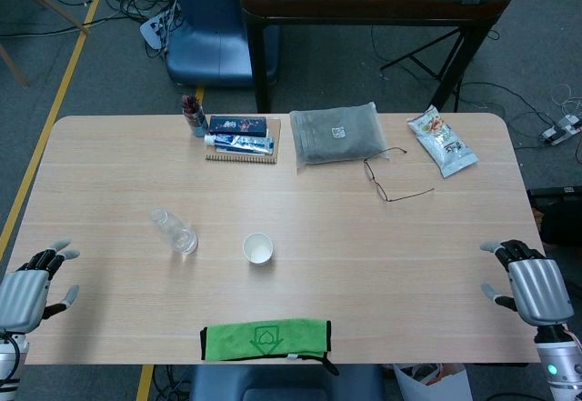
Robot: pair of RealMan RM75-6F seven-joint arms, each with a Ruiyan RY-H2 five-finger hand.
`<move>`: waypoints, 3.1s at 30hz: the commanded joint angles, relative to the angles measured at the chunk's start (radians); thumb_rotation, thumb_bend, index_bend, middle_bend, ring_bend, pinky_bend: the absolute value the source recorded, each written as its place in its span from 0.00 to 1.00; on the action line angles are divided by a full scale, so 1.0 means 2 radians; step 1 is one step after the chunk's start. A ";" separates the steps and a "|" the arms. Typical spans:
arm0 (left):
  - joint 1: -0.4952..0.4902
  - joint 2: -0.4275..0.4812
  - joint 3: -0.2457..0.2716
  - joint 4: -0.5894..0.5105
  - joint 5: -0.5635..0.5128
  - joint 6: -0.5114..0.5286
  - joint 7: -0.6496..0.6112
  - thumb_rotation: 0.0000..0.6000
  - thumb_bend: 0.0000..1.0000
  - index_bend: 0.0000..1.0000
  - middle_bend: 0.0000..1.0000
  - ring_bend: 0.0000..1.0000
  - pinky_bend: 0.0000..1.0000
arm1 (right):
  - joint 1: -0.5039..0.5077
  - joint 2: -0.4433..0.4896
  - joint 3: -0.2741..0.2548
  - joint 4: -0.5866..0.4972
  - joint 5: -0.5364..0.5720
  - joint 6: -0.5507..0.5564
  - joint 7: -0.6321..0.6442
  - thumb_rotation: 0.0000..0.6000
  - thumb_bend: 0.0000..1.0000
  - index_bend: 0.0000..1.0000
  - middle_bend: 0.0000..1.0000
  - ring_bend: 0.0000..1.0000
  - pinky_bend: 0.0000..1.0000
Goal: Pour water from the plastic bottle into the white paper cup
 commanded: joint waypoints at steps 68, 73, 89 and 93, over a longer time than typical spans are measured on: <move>-0.172 -0.136 -0.084 0.056 -0.147 -0.246 -0.107 1.00 0.08 0.00 0.08 0.15 0.39 | -0.007 0.023 0.004 -0.014 0.002 0.010 0.029 1.00 0.07 0.35 0.38 0.32 0.52; -0.179 -0.145 -0.089 0.058 -0.159 -0.255 -0.114 1.00 0.08 0.00 0.08 0.16 0.39 | -0.009 0.026 0.005 -0.015 0.001 0.014 0.033 1.00 0.07 0.35 0.38 0.32 0.52; -0.189 -0.165 -0.097 0.078 -0.166 -0.264 -0.151 1.00 0.08 0.05 0.08 0.18 0.39 | -0.010 0.029 0.006 -0.016 0.000 0.016 0.039 1.00 0.07 0.35 0.38 0.32 0.52; -0.190 -0.167 -0.098 0.078 -0.166 -0.267 -0.158 1.00 0.08 0.06 0.08 0.18 0.39 | -0.010 0.029 0.006 -0.016 0.000 0.016 0.039 1.00 0.07 0.35 0.38 0.32 0.52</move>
